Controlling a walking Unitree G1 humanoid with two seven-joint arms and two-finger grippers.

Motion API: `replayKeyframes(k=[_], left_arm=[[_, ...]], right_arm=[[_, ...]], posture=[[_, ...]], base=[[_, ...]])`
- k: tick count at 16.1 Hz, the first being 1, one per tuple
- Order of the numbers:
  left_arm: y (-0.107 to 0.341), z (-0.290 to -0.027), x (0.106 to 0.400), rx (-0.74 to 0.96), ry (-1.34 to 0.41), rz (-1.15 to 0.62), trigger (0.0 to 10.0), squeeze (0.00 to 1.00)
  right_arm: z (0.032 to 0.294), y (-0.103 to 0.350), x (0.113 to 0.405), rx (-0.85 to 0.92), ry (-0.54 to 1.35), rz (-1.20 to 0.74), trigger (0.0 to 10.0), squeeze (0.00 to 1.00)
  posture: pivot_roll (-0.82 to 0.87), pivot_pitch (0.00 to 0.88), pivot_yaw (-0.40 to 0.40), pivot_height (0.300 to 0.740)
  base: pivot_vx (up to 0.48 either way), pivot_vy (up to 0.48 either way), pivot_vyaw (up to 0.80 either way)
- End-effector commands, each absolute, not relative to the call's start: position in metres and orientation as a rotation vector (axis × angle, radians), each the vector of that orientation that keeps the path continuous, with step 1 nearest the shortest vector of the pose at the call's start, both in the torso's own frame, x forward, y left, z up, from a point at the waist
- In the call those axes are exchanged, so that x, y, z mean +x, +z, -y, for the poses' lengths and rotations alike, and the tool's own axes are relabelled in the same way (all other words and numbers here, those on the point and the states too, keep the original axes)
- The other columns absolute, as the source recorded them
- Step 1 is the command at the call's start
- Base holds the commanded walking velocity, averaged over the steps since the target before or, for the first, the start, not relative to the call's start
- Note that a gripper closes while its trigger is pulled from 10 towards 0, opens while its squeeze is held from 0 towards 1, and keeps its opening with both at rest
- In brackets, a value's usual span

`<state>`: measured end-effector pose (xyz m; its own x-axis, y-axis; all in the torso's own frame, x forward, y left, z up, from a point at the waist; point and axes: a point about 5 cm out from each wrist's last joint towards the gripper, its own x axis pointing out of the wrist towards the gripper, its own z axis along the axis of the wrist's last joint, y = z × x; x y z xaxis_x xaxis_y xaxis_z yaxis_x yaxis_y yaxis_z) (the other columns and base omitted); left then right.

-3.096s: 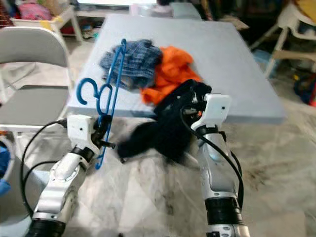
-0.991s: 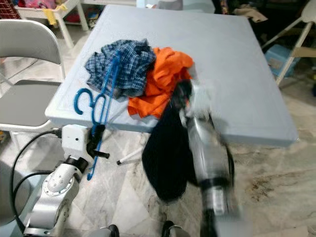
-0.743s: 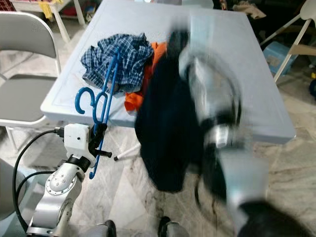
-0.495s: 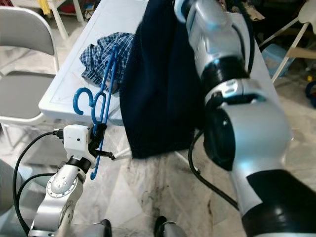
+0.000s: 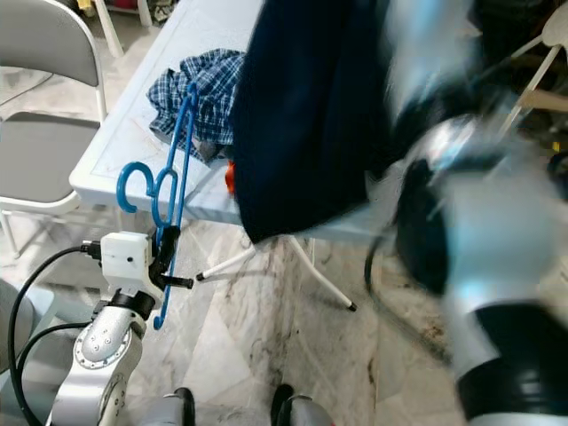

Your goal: Hang hanger

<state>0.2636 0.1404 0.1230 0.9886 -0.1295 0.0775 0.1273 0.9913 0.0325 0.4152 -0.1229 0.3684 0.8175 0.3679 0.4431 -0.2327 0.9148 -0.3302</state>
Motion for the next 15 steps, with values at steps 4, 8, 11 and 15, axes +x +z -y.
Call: replayKeyframes(k=[4,8,11,15], left_arm=[[0.121,-0.139,0.264,0.038,-0.148,0.060,10.0,0.00],[0.121,-0.133,0.268,0.029,-0.178,0.065,10.0,0.00],[0.123,-0.129,0.270,0.032,-0.208,0.086,10.0,0.00],[0.119,-0.131,0.268,0.051,-0.209,0.072,10.0,0.00]], right_arm=[[0.127,0.223,0.411,-0.455,0.616,0.051,10.0,1.00],[0.142,0.211,0.405,-0.514,0.658,0.030,10.0,1.00],[0.150,0.210,0.403,-0.424,0.560,0.112,10.0,1.00],[0.156,0.186,0.381,-0.269,0.350,0.290,10.0,1.00]], posture=[[0.30,0.228,-0.100,0.740],[0.26,0.212,-0.095,0.740],[0.26,0.200,-0.104,0.740],[0.25,0.194,-0.092,0.740]], base=[[0.000,0.000,0.00],[0.000,0.000,0.00],[0.000,0.000,0.00],[0.000,0.000,0.00]])
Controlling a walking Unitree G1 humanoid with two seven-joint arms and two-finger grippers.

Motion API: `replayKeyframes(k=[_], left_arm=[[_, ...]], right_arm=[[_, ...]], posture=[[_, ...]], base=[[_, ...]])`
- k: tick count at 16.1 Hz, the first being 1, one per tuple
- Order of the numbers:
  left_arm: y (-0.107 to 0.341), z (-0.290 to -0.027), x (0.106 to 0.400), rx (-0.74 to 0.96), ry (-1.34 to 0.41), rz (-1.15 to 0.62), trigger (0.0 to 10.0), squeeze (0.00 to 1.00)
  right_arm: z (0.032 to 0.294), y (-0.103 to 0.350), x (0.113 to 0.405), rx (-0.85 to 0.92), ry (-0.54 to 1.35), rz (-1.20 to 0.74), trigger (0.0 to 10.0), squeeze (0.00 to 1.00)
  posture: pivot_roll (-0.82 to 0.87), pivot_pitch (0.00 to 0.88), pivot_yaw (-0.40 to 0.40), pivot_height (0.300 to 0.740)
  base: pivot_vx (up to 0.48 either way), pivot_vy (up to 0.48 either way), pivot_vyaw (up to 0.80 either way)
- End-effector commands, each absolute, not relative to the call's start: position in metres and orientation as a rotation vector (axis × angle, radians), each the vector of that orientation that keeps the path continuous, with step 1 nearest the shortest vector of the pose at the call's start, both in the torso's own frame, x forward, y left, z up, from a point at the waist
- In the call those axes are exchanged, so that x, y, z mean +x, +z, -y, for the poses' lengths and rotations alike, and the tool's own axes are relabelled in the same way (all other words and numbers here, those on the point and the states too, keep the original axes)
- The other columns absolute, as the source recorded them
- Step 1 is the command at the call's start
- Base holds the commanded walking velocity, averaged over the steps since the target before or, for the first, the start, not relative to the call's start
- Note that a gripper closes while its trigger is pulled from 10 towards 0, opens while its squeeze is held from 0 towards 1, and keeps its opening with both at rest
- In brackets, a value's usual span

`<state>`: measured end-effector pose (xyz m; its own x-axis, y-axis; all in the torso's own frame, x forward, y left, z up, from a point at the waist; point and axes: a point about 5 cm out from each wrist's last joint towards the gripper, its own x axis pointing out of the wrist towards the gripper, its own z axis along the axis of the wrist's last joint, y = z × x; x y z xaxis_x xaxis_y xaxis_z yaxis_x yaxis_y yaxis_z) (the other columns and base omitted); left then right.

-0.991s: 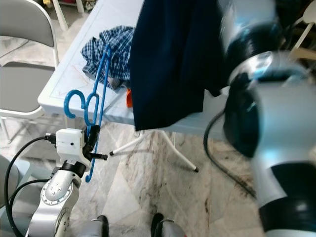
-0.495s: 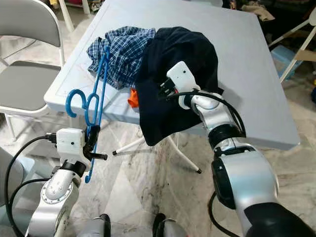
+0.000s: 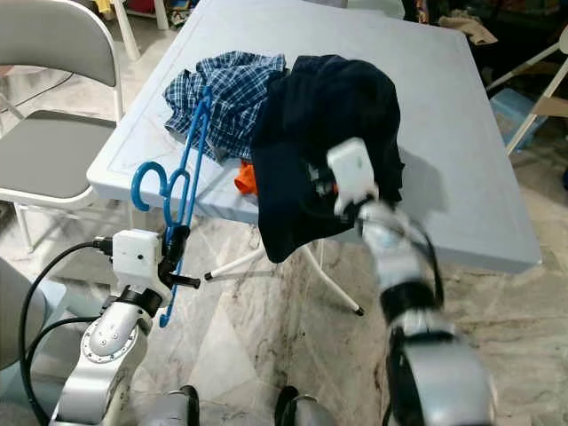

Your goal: Hang hanger

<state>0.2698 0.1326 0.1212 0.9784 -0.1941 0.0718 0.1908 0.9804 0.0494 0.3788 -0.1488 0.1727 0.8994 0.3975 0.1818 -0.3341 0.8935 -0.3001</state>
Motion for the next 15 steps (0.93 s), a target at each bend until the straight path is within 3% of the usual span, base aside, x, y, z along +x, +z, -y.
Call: replayKeyframes(k=[1,6,14,15], left_arm=[[0.118,-0.131,0.268,0.057,-0.220,0.068,10.0,0.00],[0.108,-0.132,0.274,0.082,-0.258,0.042,10.0,0.00],[0.094,-0.130,0.288,0.131,-0.282,0.004,10.0,0.00],[0.092,-0.130,0.291,0.154,-0.274,-0.002,10.0,0.00]], right_arm=[[0.158,0.178,0.372,-0.219,0.285,0.321,10.0,1.00],[0.170,0.167,0.353,-0.098,0.052,0.358,10.0,1.00],[0.180,0.117,0.319,0.059,-0.056,0.185,10.0,1.00],[0.177,0.113,0.316,0.070,-0.046,0.174,10.0,0.07]], posture=[[0.24,0.194,-0.082,0.740],[0.21,0.174,-0.044,0.740],[0.14,0.141,0.012,0.740],[0.14,0.135,0.021,0.740]], base=[[0.000,0.000,0.00],[0.000,0.000,0.00],[0.000,0.000,0.00],[0.000,0.000,0.00]])
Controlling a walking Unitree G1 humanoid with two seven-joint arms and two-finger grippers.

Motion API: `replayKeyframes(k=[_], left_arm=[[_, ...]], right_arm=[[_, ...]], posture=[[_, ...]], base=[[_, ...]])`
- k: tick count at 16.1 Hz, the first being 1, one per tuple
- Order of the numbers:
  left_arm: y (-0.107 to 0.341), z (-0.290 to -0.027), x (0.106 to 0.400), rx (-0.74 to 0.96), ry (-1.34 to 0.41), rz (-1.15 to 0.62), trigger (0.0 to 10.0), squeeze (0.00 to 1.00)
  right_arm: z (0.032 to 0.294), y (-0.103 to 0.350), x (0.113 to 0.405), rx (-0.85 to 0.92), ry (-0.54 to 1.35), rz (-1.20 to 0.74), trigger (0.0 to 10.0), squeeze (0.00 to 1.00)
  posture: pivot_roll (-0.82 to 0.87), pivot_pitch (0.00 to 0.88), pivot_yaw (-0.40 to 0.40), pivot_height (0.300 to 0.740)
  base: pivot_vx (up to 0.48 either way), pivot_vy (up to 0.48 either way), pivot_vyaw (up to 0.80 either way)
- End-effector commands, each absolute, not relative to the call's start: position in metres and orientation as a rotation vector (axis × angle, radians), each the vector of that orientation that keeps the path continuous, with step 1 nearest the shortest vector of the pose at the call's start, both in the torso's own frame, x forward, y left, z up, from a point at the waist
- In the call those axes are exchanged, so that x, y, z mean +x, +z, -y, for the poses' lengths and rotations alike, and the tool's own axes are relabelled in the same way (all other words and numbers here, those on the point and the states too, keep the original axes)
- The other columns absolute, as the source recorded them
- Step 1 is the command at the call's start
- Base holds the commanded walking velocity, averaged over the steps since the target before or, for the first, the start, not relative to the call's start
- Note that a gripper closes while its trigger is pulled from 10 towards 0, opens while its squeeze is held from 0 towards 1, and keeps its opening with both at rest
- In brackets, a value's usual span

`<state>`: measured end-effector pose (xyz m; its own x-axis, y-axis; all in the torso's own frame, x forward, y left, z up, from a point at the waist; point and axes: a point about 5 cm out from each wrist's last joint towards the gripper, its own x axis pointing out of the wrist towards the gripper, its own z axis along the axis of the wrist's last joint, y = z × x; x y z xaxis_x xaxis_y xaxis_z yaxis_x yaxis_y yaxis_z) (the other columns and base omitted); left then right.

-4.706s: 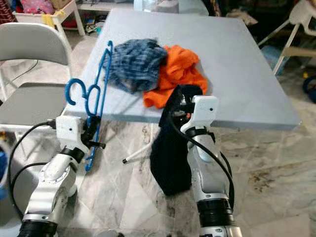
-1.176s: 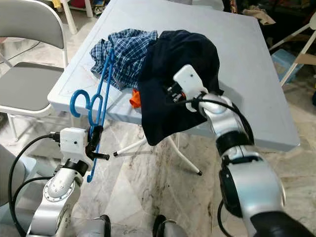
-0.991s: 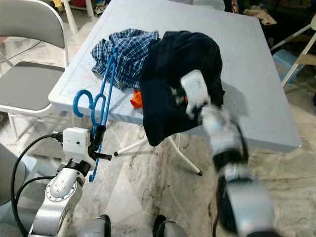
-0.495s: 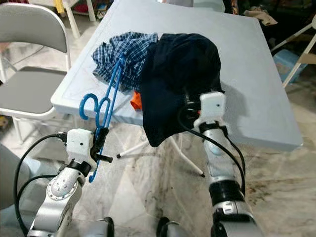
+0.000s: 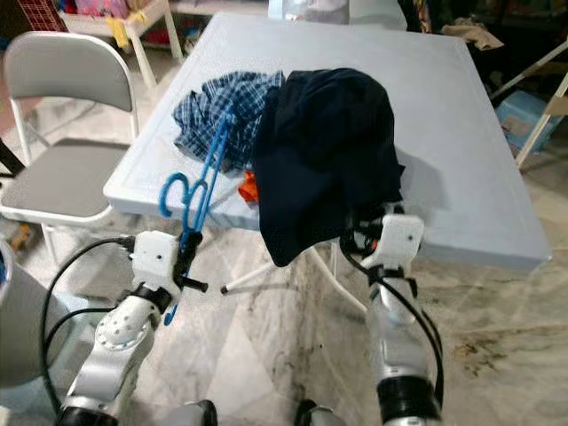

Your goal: Hang hanger

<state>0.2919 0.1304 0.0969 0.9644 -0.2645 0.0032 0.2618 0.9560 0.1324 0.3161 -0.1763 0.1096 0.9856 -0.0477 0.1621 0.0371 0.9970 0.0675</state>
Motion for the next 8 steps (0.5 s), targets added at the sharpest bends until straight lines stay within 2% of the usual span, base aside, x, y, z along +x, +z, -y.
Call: replayKeyframes(k=[1,2,5,8], left_arm=[[0.090,-0.131,0.293,0.161,-0.271,-0.005,10.0,0.00],[0.088,-0.130,0.295,0.163,-0.280,-0.013,10.0,0.00],[0.083,-0.134,0.301,0.201,-0.267,-0.023,10.0,0.00],[0.082,-0.138,0.299,0.213,-0.213,0.022,10.0,0.00]], right_arm=[[0.176,0.112,0.314,0.074,-0.044,0.168,10.0,0.07],[0.175,0.109,0.313,0.096,-0.049,0.156,10.0,0.00],[0.178,0.098,0.305,0.158,-0.086,0.117,10.0,0.00],[0.178,0.093,0.297,0.109,-0.047,0.100,10.0,0.00]], posture=[[0.14,0.130,0.027,0.740],[0.14,0.121,0.032,0.740],[0.14,0.102,0.035,0.740],[0.14,0.107,0.025,0.740]], base=[[0.000,0.000,0.00],[0.000,0.000,0.00],[0.000,0.000,0.00],[0.000,0.000,0.00]])
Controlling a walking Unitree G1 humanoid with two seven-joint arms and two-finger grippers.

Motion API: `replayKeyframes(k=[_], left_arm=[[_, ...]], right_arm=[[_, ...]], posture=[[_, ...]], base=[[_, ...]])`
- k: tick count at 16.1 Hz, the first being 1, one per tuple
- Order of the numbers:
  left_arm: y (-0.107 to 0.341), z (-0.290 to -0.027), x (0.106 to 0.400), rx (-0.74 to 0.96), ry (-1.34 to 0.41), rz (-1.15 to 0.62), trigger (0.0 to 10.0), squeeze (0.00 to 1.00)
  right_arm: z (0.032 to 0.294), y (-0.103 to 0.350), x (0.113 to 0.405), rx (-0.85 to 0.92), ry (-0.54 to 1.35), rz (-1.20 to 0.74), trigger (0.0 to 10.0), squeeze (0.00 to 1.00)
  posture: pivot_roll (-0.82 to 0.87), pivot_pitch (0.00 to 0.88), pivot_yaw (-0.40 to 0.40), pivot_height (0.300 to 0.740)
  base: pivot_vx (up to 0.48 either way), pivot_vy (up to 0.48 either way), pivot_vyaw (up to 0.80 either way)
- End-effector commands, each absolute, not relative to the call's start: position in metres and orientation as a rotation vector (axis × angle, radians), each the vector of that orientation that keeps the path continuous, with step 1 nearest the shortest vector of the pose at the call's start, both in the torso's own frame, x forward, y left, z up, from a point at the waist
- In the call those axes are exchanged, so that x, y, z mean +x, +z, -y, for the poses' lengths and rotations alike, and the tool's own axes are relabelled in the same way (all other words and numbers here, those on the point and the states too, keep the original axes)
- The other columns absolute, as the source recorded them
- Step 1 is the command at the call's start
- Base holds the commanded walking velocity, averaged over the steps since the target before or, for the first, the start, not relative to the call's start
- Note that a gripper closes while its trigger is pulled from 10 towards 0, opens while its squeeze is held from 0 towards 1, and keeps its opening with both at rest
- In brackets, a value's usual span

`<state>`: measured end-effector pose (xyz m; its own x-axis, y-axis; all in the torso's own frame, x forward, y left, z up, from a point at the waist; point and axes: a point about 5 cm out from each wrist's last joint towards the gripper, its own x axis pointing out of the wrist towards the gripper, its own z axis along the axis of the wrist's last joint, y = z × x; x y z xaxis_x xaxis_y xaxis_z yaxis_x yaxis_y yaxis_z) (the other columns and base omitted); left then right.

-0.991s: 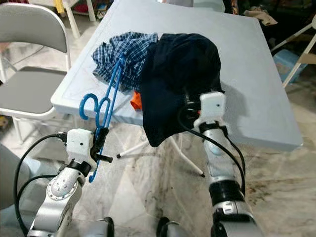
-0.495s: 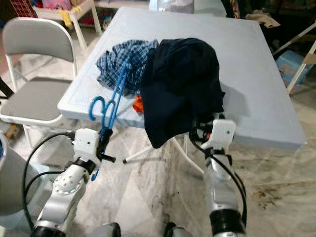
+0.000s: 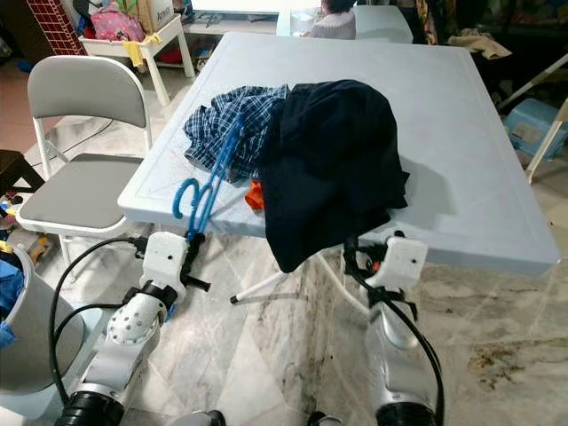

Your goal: Hang hanger

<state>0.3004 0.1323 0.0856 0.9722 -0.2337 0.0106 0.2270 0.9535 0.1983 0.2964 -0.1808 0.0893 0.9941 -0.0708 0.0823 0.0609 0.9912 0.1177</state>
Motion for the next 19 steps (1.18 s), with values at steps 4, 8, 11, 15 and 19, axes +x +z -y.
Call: replayKeyframes(k=[4,8,11,15,19], left_arm=[[0.082,-0.136,0.288,0.218,-0.250,0.060,10.0,0.00],[0.077,-0.143,0.274,0.226,-0.268,0.059,10.0,0.00],[0.076,-0.147,0.274,0.225,-0.253,0.046,10.0,0.00],[0.079,-0.142,0.278,0.202,-0.245,0.056,10.0,0.00],[0.088,-0.139,0.273,0.184,-0.291,0.094,10.0,0.00]], right_arm=[[0.175,0.099,0.297,0.081,0.011,0.105,10.0,0.00],[0.174,0.101,0.295,0.032,0.037,0.110,10.0,0.00],[0.172,0.104,0.292,0.042,0.051,0.113,10.0,0.00],[0.155,0.110,0.291,0.042,0.178,0.114,10.0,0.00],[0.127,0.129,0.306,0.098,0.324,0.108,10.0,0.00]], posture=[[0.14,0.116,-0.003,0.740],[0.14,0.123,-0.019,0.740],[0.14,0.135,-0.028,0.740],[0.14,0.139,-0.034,0.740],[0.17,0.155,-0.046,0.740]], base=[[0.000,0.000,0.00],[0.000,0.000,0.00],[0.000,0.000,0.00],[0.000,0.000,0.00],[0.000,0.000,0.00]])
